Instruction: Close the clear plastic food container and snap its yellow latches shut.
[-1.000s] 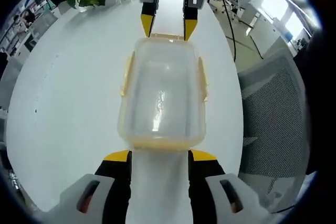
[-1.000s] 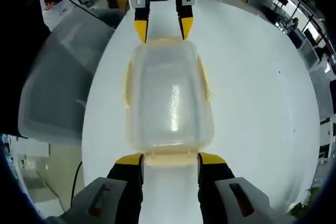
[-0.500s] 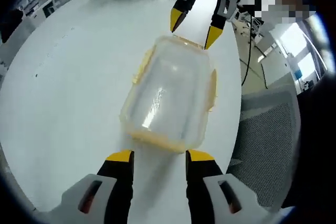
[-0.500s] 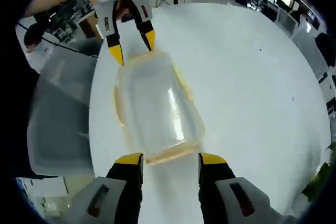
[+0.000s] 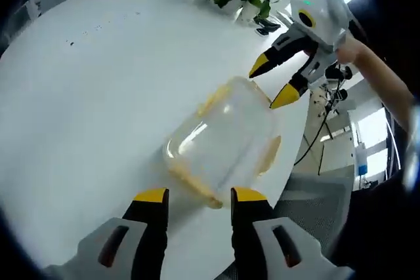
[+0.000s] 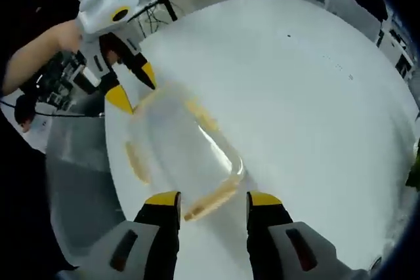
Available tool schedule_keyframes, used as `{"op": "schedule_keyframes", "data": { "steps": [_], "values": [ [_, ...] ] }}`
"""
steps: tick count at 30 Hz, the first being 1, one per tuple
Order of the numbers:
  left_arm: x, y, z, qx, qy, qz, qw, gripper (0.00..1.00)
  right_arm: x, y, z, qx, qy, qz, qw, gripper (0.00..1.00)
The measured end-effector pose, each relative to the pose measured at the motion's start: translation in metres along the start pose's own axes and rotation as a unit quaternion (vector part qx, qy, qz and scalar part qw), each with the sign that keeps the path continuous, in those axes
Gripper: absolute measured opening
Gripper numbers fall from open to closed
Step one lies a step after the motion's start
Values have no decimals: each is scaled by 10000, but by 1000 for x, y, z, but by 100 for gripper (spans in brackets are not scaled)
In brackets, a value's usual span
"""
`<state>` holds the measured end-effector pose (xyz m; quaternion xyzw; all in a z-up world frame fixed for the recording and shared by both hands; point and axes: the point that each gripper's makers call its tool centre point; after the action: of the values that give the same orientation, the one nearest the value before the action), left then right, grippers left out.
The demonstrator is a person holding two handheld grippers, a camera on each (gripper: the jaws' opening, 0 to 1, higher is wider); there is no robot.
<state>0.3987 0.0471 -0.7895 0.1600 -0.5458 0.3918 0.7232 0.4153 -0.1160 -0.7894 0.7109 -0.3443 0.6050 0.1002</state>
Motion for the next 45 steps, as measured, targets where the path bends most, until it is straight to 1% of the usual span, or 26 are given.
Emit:
{"op": "schedule_keyframes", "data": {
  "steps": [2,3,5,10,11,13,14,16,17,19,21,25,27,28,32,45],
  "values": [
    [-1,1,1,132,25,-19,9999,36,0,0,1,-126,-17,40,9999,38],
    [-1,1,0,317,31,-14,9995,36,0,0,1,-182,-34,51,9998,38],
    [-1,1,0,409,38,-1,9992,35,1,0,-1,-290,-59,99,9995,38],
    [-2,2,-2,811,5,34,9967,36,-1,3,1,-550,-51,103,9984,37],
    [-3,3,-2,998,25,24,9950,36,-2,3,0,-641,-96,102,9978,37],
    [-5,5,-2,1222,81,14,9925,36,-4,4,-2,-848,-159,136,9962,36],
    [-6,6,-3,1298,79,10,9915,36,-5,4,-3,-952,-176,145,9952,36],
    [-7,6,-2,1313,103,29,9913,36,-6,4,-3,-1013,-164,193,9945,34],
    [-8,5,0,1434,184,72,9895,35,-6,1,-6,-1100,-228,269,9933,33],
    [-9,3,1,1397,189,139,9899,36,-8,0,-9,-1170,-297,311,9922,33],
    [-9,4,1,1469,180,134,9889,37,-9,0,-9,-1203,-303,318,9918,34],
    [-11,3,4,1631,316,137,9860,33,-9,1,-8,-1297,-354,311,9904,34],
    [-12,2,8,1714,457,166,9840,29,-9,1,-9,-1304,-358,310,9903,34],
    [-12,2,9,1785,481,157,9826,29,-9,2,-10,-1350,-375,291,9897,33],
    [-14,2,8,1849,571,125,9810,29,-10,2,-9,-1436,-409,256,9885,33],
    [-15,1,9,1887,633,32,9800,27,-10,3,-10,-1435,-345,82,9890,31]
  ]
}}
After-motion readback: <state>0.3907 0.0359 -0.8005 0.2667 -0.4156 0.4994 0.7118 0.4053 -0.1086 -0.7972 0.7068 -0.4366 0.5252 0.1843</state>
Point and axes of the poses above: the point that each gripper's makers call its tool centre point, and the gripper's own axes: x roughly backward along the fingers, z roughly to its right, y roughly out of its underside, and after that the axes turned 8 degrees about -z, right-handed
